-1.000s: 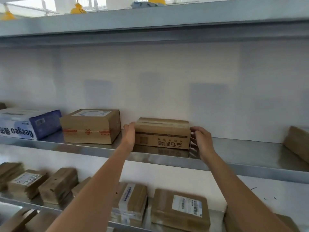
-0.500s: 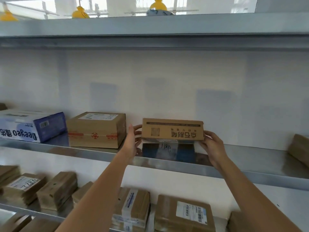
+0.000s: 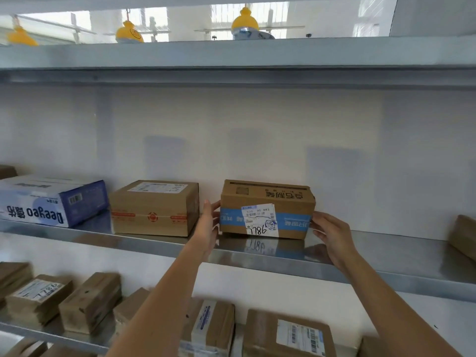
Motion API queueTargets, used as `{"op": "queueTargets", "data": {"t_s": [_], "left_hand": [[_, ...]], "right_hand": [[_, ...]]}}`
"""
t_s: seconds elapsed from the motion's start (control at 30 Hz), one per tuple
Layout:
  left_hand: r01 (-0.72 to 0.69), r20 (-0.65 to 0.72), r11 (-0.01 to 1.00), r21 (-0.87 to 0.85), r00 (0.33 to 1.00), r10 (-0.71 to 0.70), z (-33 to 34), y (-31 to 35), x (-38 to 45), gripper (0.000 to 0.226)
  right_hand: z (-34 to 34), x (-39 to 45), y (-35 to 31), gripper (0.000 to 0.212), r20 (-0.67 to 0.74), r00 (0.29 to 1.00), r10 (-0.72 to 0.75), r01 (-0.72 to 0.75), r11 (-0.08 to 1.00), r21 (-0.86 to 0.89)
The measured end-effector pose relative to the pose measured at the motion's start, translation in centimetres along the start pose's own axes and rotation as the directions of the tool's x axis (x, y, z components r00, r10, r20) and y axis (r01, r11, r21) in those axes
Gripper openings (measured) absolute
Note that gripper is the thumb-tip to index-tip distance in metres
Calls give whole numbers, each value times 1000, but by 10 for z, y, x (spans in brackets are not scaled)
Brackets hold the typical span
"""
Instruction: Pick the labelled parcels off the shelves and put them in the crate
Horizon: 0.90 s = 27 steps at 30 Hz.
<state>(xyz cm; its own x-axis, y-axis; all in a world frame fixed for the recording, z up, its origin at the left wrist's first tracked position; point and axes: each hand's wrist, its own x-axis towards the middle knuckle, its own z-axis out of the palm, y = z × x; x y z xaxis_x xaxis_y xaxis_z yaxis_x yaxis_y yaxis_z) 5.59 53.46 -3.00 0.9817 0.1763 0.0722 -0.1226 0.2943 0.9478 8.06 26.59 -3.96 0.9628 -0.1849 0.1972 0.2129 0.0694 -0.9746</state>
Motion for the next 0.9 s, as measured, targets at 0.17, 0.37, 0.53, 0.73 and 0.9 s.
{"op": "queueTargets", "data": {"t_s": [0.17, 0.37, 0.53, 0.73, 0.9], "left_hand": [[9, -4, 998, -70, 1000, -9, 2, 3, -2, 53], [38, -11, 998, -49, 999, -39, 2, 3, -1, 55], [50, -65, 998, -35, 997, -52, 2, 2, -1, 49], [76, -52, 997, -2, 996, -76, -2, -1, 3, 40], [64, -15, 995, 75, 998, -63, -5, -4, 7, 32]], "right_hand": [[1, 0, -2, 15, 40, 999, 6, -5, 1000, -21], [1, -1, -2, 10, 29, 1000, 2, -2, 1000, -24], [3, -2, -4, 10, -1, 1000, 17, -17, 999, -31], [4, -4, -6, 14, -8, 1000, 23, -23, 999, -34], [-1, -3, -7, 24, 4, 998, 55, -56, 993, 107]]}}
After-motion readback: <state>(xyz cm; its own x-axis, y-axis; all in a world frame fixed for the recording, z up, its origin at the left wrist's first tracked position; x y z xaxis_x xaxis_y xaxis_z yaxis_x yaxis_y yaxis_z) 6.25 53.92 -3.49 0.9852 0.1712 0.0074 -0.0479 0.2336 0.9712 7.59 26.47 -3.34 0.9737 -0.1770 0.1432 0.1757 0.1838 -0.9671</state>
